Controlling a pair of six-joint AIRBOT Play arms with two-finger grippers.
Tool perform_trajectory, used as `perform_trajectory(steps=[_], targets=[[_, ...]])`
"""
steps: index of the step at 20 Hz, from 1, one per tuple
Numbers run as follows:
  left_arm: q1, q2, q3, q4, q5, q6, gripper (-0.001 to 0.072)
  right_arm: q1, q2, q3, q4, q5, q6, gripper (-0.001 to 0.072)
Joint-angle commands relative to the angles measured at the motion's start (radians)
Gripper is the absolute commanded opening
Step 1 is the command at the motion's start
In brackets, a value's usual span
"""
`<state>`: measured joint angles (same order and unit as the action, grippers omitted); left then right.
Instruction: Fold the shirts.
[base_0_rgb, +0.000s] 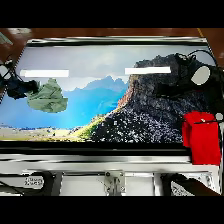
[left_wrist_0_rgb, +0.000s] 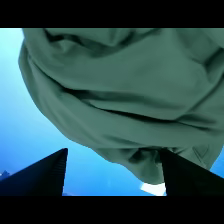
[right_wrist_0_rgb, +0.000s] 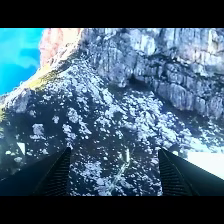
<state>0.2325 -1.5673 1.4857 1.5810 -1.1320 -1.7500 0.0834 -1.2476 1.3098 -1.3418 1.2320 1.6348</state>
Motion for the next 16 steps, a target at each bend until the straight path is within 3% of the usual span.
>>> perform_trajectory(steps=[1, 5, 8, 11, 12, 13, 14, 16], targets=[[0.13, -0.095, 0.011, -0.181, 0.04, 0.037, 0.0707, 0.001, 0.0, 0.001, 0.002, 0.016, 0.044, 0.0665], [0.121, -0.198, 0.011, -0.277, 0.045, 0.108, 0.0707, 0.001, 0.0, 0.001, 0.002, 0.031, 0.083, 0.0665], [0.097, -0.247, 0.011, -0.304, 0.113, 0.107, 0.0707, 0.001, 0.0, 0.001, 0.002, 0.032, 0.093, 0.0665], [0.084, -0.275, 0.011, -0.437, 0.182, 0.106, 0.0702, 0.001, 0.0, 0.001, 0.002, 0.033, 0.093, 0.0666], [0.082, -0.28, 0.011, -0.47, 0.18, 0.103, 0.0605, 0.001, 0.0, 0.001, 0.003, 0.032, 0.093, 0.0666], [0.081, -0.279, 0.011, -0.499, 0.162, 0.105, 0.0194, 0.001, 0.0, 0.001, 0.001, 0.031, 0.092, 0.0665], [0.081, -0.274, 0.011, -0.532, 0.134, 0.129, 0.0032, 0.001, 0.0, 0.001, -0.004, 0.03, 0.092, 0.0665], [0.081, -0.25, 0.011, -0.657, 0.053, 0.262, 0.0031, 0.001, 0.0, 0.001, -0.01, 0.016, 0.092, 0.0665]])
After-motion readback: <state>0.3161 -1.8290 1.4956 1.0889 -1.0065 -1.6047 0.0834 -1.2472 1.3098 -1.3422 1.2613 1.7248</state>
